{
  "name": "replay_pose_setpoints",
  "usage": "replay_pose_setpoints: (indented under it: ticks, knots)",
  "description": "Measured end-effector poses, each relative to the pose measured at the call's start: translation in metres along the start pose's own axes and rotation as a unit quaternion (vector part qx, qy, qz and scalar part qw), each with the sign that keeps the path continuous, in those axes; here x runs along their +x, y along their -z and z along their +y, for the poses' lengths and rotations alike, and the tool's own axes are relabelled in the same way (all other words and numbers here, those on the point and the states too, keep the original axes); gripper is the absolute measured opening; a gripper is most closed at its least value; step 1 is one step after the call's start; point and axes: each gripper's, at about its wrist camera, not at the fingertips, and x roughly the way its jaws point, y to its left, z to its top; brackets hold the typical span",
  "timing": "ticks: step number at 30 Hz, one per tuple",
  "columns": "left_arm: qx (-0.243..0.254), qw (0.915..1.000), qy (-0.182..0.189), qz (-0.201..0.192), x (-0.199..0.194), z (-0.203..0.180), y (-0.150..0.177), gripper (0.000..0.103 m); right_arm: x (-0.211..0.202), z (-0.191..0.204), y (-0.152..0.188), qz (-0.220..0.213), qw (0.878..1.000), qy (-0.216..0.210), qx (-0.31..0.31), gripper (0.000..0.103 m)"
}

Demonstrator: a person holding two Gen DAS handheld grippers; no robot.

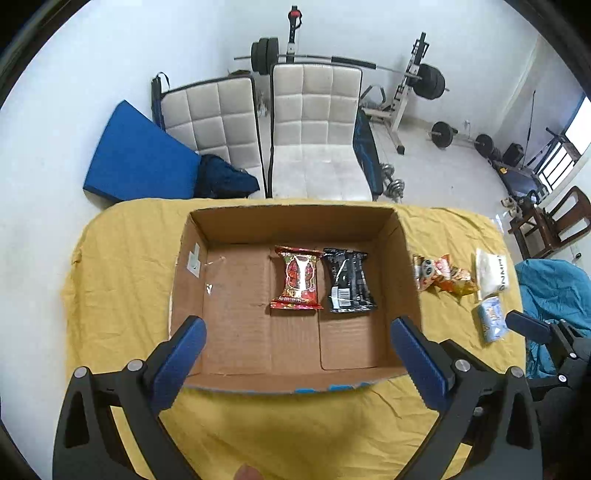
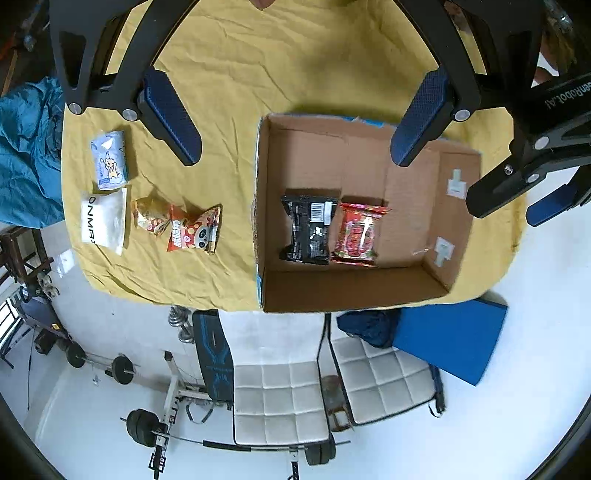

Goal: Organize snacks
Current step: 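Open both tools to release the bags and lift away, then grasp the orange chip bag with the left tool while the right tool grasps the blue tissue pack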

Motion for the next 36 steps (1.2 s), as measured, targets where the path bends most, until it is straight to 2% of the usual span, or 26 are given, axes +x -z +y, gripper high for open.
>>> replay_pose_setpoints:
  ticks: [5, 10, 13, 18, 21, 26, 28, 32, 36]
  knots:
    - [-0.007, 0.9999, 0.003, -0.013, -0.022, -0.008, 0.004, 0.103, -0.029, -0.005, 0.009, -0.011, 1.0, -0.022, -0.002, 0.103]
    - [-0.015, 0.9997, 0.014, -0.014, -0.028, -0.024, 0.004, 0.103, -0.045, -0.024, 0.014, -0.017, 0.999, -0.042, 0.01, 0.103]
    - [-0.013, 0.9996, 0.023, -0.01, -0.028, -0.04, 0.003, 0.103, -0.049, -0.046, 0.016, -0.017, 0.999, -0.043, 0.025, 0.103]
    - [0.014, 0.999, 0.04, 0.009, -0.01, -0.093, -0.006, 0.103, -0.049, -0.104, 0.02, -0.014, 0.998, -0.027, 0.062, 0.103]
    - [0.04, 0.9977, 0.049, 0.025, 0.012, -0.133, -0.012, 0.103, -0.046, -0.151, 0.022, -0.01, 0.996, -0.005, 0.09, 0.103]
    - [0.071, 0.9931, 0.053, 0.077, 0.071, -0.193, -0.023, 0.103, -0.028, -0.235, 0.024, 0.013, 0.99, 0.043, 0.13, 0.103]
    - [0.08, 0.9904, 0.046, 0.103, 0.103, -0.214, -0.03, 0.103, -0.009, -0.271, 0.024, 0.032, 0.987, 0.064, 0.141, 0.103]
    - [0.083, 0.9848, 0.035, 0.149, 0.162, -0.239, -0.044, 0.103, 0.035, -0.323, 0.026, 0.071, 0.983, 0.078, 0.152, 0.103]
    - [0.07, 0.981, 0.029, 0.179, 0.208, -0.246, -0.057, 0.103, 0.094, -0.352, 0.029, 0.111, 0.979, 0.062, 0.16, 0.103]
